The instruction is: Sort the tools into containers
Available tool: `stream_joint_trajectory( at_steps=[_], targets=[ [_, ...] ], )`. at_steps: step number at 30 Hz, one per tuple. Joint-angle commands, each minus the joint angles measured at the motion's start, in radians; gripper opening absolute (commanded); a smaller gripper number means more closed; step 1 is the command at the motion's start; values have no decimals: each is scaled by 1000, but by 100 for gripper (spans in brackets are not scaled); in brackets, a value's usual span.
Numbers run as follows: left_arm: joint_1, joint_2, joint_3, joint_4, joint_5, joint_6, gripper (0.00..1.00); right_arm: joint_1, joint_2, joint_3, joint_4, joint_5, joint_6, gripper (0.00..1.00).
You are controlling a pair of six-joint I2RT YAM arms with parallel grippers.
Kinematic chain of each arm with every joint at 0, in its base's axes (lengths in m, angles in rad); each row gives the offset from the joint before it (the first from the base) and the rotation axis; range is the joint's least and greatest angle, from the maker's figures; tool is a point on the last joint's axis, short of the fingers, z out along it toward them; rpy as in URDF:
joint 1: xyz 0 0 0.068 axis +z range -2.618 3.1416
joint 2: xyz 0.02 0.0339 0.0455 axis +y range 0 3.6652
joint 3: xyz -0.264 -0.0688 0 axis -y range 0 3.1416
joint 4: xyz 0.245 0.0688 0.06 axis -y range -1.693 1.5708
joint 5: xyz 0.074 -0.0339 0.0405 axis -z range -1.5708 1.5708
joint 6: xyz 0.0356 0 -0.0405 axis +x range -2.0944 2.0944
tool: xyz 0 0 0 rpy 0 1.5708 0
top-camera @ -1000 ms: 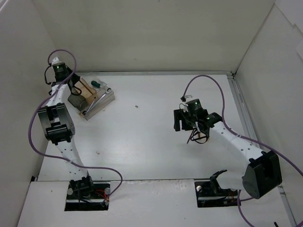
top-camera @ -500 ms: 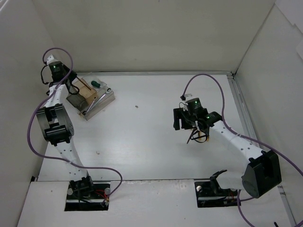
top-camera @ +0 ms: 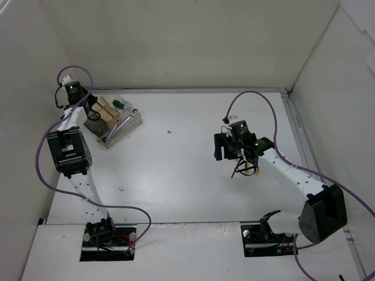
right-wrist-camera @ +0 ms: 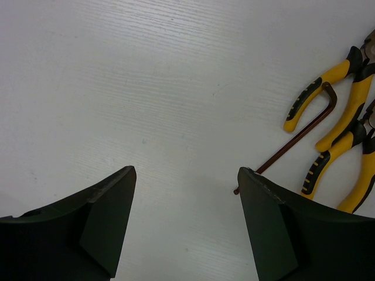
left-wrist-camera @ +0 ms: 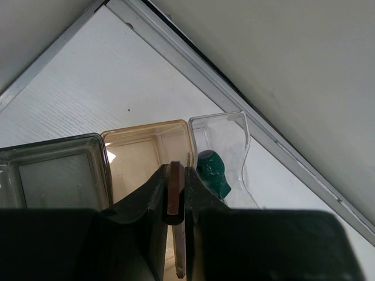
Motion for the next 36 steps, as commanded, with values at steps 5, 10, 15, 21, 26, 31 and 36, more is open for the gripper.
stream_joint_trajectory(
  at_steps=[5, 10, 15, 21, 26, 31, 36],
  targets=[
    [0, -5, 16, 67, 25, -57, 0, -9, 18, 58, 27, 16, -1, 67],
    [0, 24, 43, 29, 35, -57, 4, -9, 12, 51, 27, 13, -2, 68],
    [0, 62, 111, -36, 44, -48, 6, -11, 10, 47, 27, 14, -1, 68],
    [0, 51, 80, -36, 45, -52, 7, -9, 1, 42, 25, 17, -1, 68],
    [0, 25, 52, -31, 48, -54, 12, -11, -17, 36, 25, 40, 8, 68],
    [-9, -21, 26, -28, 47, -54, 28, -26, -43, 24, 24, 105, 36, 69],
    [-18, -68, 8, -33, 45, -57, 58, -38, -92, -7, 21, 137, 79, 70]
  ],
)
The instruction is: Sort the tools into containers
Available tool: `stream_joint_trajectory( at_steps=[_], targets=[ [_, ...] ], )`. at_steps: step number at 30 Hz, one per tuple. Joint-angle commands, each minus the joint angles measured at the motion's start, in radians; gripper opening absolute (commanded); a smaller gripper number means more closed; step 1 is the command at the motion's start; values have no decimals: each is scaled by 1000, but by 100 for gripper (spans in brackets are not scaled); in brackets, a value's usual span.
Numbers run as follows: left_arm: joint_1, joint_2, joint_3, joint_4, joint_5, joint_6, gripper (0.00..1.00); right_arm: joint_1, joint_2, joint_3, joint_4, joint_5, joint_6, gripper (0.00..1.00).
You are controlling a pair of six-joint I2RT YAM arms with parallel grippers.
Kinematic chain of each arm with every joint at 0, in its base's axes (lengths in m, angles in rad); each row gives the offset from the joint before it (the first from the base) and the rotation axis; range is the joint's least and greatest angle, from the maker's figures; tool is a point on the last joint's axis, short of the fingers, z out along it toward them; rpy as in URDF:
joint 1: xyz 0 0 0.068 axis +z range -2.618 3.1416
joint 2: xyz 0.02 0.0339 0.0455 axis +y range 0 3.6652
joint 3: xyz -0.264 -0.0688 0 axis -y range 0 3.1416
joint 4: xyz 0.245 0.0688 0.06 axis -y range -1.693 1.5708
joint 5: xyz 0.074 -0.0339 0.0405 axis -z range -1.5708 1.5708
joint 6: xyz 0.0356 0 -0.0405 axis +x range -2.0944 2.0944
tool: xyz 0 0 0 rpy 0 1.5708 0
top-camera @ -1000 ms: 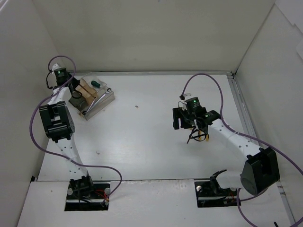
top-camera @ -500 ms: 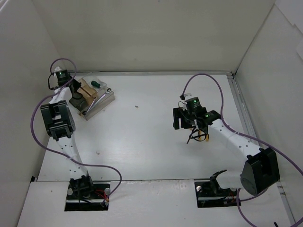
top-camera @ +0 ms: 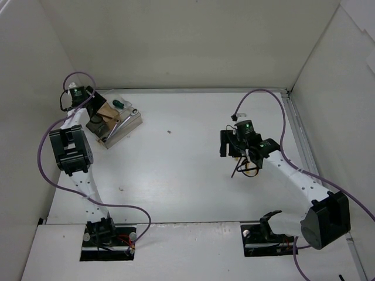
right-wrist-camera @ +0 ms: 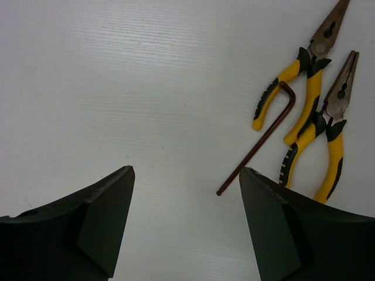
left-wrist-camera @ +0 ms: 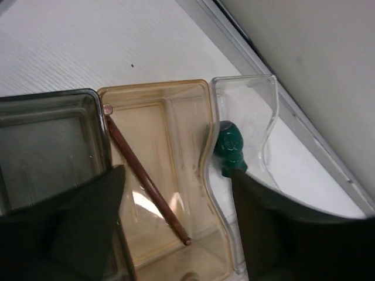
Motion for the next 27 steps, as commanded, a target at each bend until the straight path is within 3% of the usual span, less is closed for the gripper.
stream_joint_trajectory(
  at_steps=[1, 3, 4, 10, 16, 17, 21, 27],
  targets=[
    [-17, -139, 5, 33, 5, -9, 75, -12, -63, -10, 19, 66, 40, 69],
    [-26, -168, 5, 31, 2, 5, 88, -12, -85, -13, 13, 77, 46, 70],
    [-52, -191, 14, 31, 0, 11, 99, -17, -88, -14, 10, 83, 51, 70],
    [-152, -284, 63, -79, -15, 103, 100, -37, -86, -16, -33, 137, 98, 63],
    [-417, -380, 47, -247, -70, 275, 100, -45, -31, -36, -52, 192, 155, 50],
    [-418, -380, 47, -248, -84, 275, 100, -45, -31, -36, -52, 192, 155, 50],
    [-594, -430, -74, -270, -104, 306, 100, -46, 35, -34, -61, 209, 201, 47],
    [-706, -487, -212, -285, -73, 274, 100, -64, 118, -36, -61, 223, 245, 43]
  ],
)
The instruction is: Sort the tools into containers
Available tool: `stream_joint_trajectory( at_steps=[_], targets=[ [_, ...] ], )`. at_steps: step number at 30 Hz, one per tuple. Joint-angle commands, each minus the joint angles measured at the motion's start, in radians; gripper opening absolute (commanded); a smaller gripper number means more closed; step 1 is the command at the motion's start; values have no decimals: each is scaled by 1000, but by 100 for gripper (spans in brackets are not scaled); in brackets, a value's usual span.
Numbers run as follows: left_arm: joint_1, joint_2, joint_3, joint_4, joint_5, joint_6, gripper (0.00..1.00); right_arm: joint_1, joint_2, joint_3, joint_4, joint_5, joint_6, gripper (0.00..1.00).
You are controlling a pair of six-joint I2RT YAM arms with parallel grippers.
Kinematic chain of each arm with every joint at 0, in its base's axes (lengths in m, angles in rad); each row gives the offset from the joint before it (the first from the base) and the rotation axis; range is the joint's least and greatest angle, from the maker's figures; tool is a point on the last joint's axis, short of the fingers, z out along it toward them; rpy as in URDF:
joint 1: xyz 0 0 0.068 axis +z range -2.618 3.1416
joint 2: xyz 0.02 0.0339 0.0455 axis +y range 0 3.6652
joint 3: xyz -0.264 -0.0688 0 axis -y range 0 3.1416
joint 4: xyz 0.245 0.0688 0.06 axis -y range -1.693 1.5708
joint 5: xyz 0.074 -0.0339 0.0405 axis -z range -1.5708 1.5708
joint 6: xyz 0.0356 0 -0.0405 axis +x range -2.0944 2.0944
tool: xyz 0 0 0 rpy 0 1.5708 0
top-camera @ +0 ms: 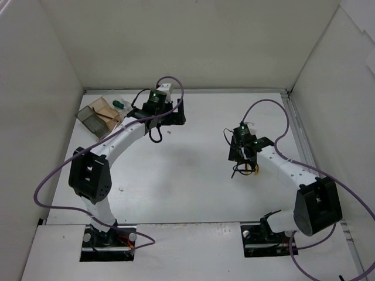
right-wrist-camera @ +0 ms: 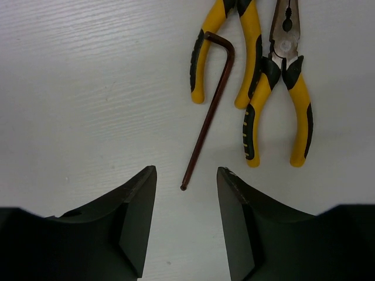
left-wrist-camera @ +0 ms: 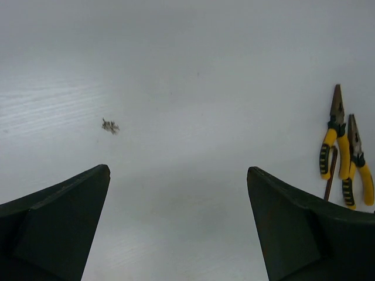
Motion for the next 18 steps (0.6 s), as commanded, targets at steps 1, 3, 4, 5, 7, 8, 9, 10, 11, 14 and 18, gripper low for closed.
stream_joint_trajectory(
  at_steps=[1, 3, 4, 5, 7, 8, 9, 10, 11, 14, 18],
  targets=[
    [-2, -74, -37, -22, -5, 9, 100, -22, 36, 0, 17, 56, 60, 41],
    [-12, -80, -54, -27, 9, 9, 100, -40, 61, 5, 15, 43, 66, 40],
    [-12, -85, -59, -30, 11, 9, 100, -45, 88, 8, 17, 37, 65, 40],
    [-21, -87, -65, -30, 14, 9, 100, -55, 103, 12, 17, 32, 66, 39],
    [-21, -90, -65, -30, 14, 9, 100, -59, 134, 16, 17, 29, 72, 38],
    [-21, -91, -65, -28, 15, 9, 100, -63, 145, 19, 18, 26, 79, 37],
    [-30, -90, -63, -30, 17, 10, 100, -65, 153, 19, 18, 15, 82, 37],
    [-30, -91, -62, -31, 14, 12, 100, -69, 171, 19, 18, 14, 83, 37],
    [-30, -91, -62, -33, 12, 15, 100, -72, 182, 19, 20, 11, 85, 37],
    [-30, -93, -63, -36, 12, 16, 100, -75, 217, 19, 21, 1, 94, 35],
    [-30, -88, -69, -33, 17, 13, 100, -89, 252, 16, 55, -37, 86, 31]
  ],
)
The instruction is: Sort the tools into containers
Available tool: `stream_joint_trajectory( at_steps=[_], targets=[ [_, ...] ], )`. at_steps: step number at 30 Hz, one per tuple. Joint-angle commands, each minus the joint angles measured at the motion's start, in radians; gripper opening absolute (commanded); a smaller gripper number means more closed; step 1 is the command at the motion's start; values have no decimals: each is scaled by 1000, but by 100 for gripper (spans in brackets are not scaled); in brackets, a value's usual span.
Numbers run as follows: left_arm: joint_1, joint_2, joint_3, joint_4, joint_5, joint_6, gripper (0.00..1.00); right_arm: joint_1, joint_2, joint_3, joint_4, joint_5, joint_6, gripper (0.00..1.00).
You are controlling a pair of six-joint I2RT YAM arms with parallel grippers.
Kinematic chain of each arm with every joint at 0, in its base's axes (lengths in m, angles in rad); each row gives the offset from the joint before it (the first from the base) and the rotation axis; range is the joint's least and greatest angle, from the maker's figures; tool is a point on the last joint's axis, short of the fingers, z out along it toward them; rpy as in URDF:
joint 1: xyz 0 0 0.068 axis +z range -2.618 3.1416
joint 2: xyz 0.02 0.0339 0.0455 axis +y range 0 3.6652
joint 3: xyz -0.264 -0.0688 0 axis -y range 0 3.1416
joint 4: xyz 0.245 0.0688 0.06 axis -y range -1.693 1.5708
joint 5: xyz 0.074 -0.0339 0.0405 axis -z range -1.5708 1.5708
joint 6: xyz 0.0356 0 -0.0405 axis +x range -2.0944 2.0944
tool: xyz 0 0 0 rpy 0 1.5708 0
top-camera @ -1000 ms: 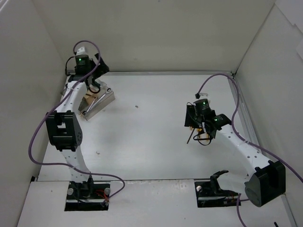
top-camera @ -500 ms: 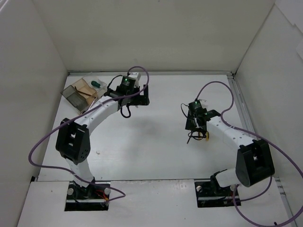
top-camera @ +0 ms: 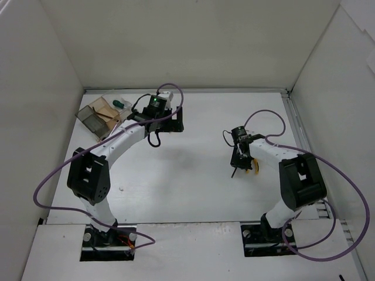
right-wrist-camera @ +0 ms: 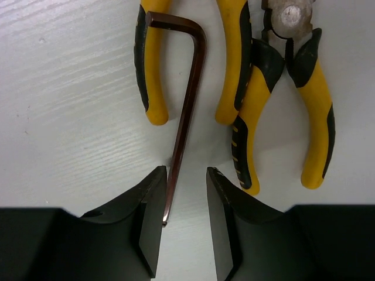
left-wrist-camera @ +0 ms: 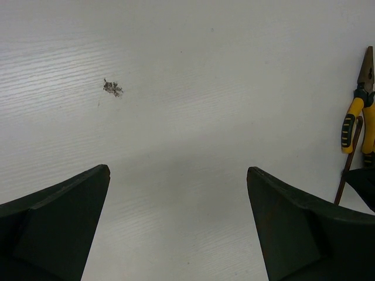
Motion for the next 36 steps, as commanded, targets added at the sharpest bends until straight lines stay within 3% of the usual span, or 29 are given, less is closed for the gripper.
stream_joint_trajectory(
  at_steps=[1, 10, 12, 13, 14, 19, 30, 36],
  targets=[
    [-7, -64, 20, 27, 8, 12, 100, -22, 16, 16, 55, -23, 19, 30],
    [-7, -69, 11, 20, 10, 7, 100, -42, 62, 16, 72, -20, 10, 26],
    [-7, -72, 12, 23, 10, 3, 100, -42, 67, 19, 73, -26, 0, 15],
    [-7, -73, 14, 23, 11, 1, 100, -42, 68, 19, 72, -29, -3, 1],
    [-7, -73, 14, 26, 16, 0, 100, -46, 62, 17, 73, -33, -6, 0],
    [-7, -84, 24, 31, 16, 4, 98, -48, 7, -4, 73, -11, -32, 0],
    [-17, -83, 57, 78, 99, -40, 93, -48, -318, -3, 64, -42, -176, 0],
    [-35, -92, 55, 164, 229, -114, 93, -39, -416, 26, 79, -227, -266, 0]
  ],
)
